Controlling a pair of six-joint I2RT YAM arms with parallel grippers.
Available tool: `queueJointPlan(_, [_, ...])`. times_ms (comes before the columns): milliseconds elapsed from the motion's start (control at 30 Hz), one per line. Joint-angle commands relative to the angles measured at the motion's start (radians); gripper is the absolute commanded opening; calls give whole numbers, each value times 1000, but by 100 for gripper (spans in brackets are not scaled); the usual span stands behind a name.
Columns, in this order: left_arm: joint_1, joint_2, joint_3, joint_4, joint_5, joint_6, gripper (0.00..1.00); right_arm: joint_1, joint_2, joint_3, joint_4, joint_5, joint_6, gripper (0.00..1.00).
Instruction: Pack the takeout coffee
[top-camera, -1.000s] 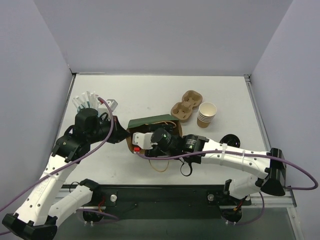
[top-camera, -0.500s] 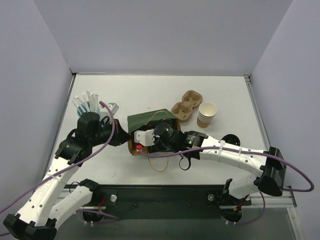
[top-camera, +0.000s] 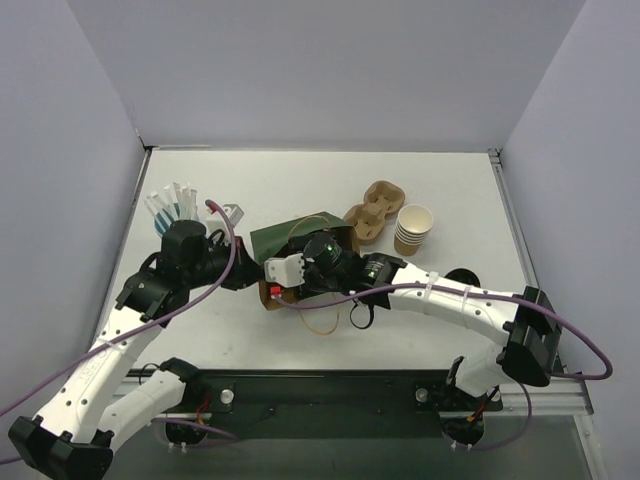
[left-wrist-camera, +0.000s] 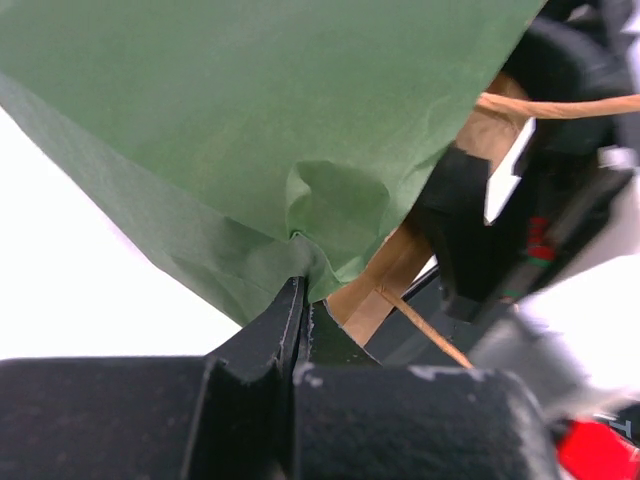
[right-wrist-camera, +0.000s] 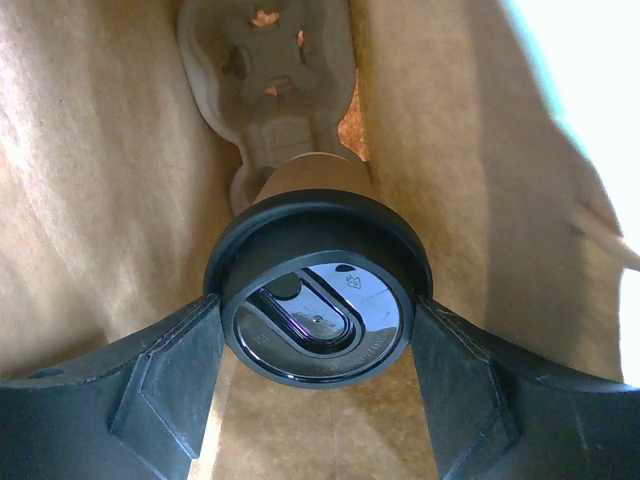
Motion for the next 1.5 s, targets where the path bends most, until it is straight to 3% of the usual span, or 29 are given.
queueJointPlan(0, [-14,7,79,16,0,-11,0,-14,-20,-49,80,-34,-49,47])
queueJointPlan(233, [-11,21,112,-23,-40,-34,0,-6,-51,-119,170,-49,-74,46])
queueJointPlan(833, [-3,6,104,-46,-34,-8,0,-26,-41,-163,170,-17,-157,46])
queueJointPlan(1100, [-4,-9,90,-12,-1,-35,0,-46,-23,-113,13,-29,-169,46])
queueJointPlan(1467, [-3,-20,20,72,49,-98,0,-69,20,-102,37,-23,-171,44])
